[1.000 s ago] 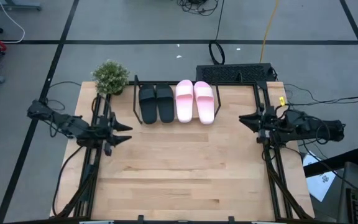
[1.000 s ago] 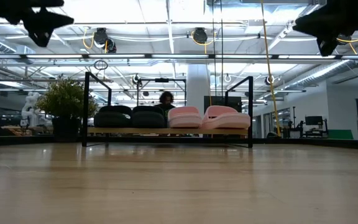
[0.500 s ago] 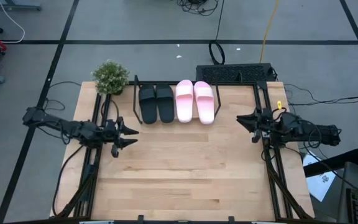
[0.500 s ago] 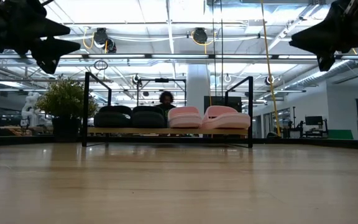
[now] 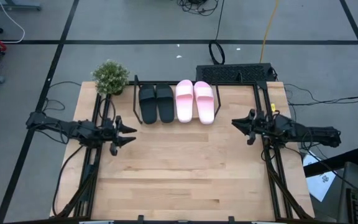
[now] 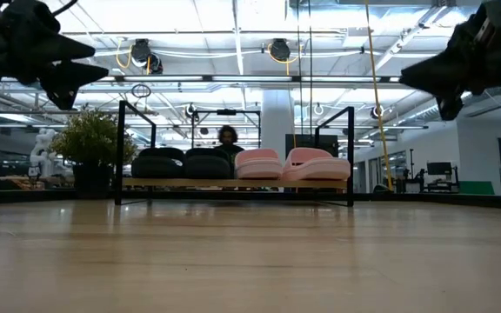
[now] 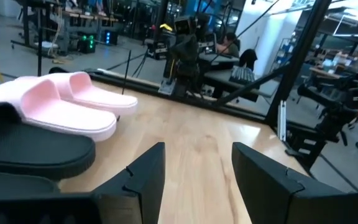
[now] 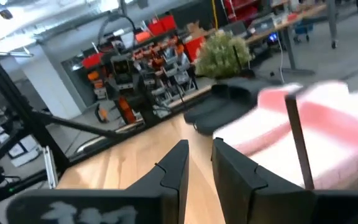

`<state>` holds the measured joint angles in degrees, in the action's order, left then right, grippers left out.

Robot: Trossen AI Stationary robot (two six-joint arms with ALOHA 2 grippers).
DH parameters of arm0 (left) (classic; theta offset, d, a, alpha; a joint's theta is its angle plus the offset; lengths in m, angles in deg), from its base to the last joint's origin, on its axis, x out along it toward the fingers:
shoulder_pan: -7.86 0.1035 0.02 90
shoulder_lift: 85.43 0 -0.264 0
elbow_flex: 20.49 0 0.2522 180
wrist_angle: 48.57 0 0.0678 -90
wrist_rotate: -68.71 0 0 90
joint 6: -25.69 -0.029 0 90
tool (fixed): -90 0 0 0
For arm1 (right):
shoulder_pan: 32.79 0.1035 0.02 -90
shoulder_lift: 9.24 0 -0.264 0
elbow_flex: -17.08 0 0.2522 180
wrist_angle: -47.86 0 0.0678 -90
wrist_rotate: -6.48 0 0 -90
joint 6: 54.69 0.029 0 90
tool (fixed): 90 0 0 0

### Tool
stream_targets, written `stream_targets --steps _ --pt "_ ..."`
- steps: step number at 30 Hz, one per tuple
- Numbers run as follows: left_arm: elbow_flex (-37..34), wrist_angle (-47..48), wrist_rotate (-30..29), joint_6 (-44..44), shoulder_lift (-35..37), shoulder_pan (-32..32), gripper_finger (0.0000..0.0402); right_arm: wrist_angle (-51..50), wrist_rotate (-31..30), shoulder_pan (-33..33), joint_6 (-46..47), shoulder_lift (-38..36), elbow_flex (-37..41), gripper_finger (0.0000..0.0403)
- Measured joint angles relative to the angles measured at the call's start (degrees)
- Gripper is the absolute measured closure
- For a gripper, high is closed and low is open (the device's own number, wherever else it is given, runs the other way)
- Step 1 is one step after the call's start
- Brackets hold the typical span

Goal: Pick and place slides into the shelf
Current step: Return to Home Position

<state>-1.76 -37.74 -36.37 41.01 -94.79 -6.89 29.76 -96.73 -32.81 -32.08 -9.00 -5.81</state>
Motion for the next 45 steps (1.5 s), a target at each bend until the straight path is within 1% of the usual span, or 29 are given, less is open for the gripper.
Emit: stream_targets --steps 5,12,17,21,25,45 --pt "-1.9 -0.2 -0.1 2.3 0.0 0.6 0.022 1.8 0.0 0.0 3.8 0.0 3.6 0.0344" --pt "-3.0 -0.2 0.0 1.7 0.1 1.3 0.022 7.9 0.0 -1.1 1.5 -0.1 5.9 0.0344" --pt "-3.0 1.4 -0.1 1.3 0.0 1.6 0.022 7.8 0.0 -1.1 -0.9 0.1 5.9 0.0344" --pt "-3.0 2.1 -2.9 1.1 0.0 1.6 0.022 7.8 0.0 -1.1 -3.6 0.1 6.0 0.0344" --pt "-3.0 3.3 -3.2 3.3 0.0 1.6 0.022 7.7 0.0 -1.1 -6.9 0.1 6.0 0.0344" --pt "-3.0 2.8 -3.3 2.9 0.0 1.6 0.022 8.0 -0.1 -1.1 -6.9 0.1 6.1 0.0344"
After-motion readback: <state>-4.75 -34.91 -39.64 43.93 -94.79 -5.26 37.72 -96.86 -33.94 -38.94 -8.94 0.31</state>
